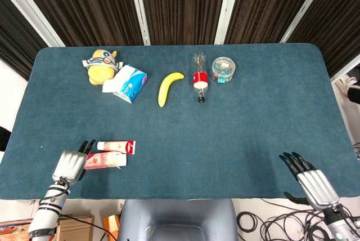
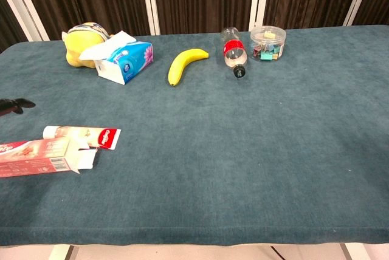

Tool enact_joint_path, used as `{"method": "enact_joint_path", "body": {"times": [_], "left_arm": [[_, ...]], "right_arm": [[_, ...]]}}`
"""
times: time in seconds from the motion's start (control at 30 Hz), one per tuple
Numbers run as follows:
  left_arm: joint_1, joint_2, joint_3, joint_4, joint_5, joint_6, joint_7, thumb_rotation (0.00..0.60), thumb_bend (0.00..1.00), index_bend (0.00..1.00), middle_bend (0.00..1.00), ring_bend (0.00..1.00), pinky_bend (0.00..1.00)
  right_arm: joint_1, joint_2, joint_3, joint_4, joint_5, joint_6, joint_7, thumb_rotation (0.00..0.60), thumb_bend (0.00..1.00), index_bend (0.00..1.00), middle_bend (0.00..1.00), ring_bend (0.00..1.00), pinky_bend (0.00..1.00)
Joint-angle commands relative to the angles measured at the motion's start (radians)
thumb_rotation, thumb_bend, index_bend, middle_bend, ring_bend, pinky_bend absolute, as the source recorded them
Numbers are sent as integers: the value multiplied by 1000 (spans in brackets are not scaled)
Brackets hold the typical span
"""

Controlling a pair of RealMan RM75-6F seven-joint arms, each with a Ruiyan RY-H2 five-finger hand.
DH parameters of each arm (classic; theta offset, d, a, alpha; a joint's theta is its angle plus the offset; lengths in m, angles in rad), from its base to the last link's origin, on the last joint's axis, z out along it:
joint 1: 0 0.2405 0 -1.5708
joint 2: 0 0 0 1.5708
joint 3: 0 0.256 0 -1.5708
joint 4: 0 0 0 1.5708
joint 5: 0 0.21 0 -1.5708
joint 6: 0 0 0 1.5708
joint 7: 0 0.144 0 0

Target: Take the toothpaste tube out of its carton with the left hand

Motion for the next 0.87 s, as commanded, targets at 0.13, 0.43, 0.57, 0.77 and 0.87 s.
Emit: {"method": "enact_joint_path", "body": {"times": [0.13, 0.43, 0.57, 0.77, 0.87], "left_arm": [[84, 145, 92, 24, 433, 61, -481, 600, 278, 37, 35, 224, 391], [236, 60, 50, 344, 560, 291, -742, 600, 284, 84, 19, 26, 261], [279, 35, 9, 324, 489, 290, -635, 600, 300, 88, 22, 21, 253], [283, 70, 20, 291, 495, 218, -628, 600, 309, 91, 40, 30, 260], [290, 73, 11, 276, 491, 209, -613, 600, 310, 94, 45, 38, 264]], "right_arm": [[-1, -4, 4, 1, 6, 3, -7, 600, 126, 7, 50, 0, 244], [-29, -30, 40, 10, 29, 77, -11, 600, 127, 6, 50, 0, 244], [-41, -43, 49, 17, 30, 107, -13, 600, 127, 4, 50, 0, 244], [-41, -40, 44, 21, 20, 106, -6, 600, 127, 4, 50, 0, 244], [-40, -39, 44, 22, 19, 101, -5, 600, 127, 4, 50, 0, 244]]}}
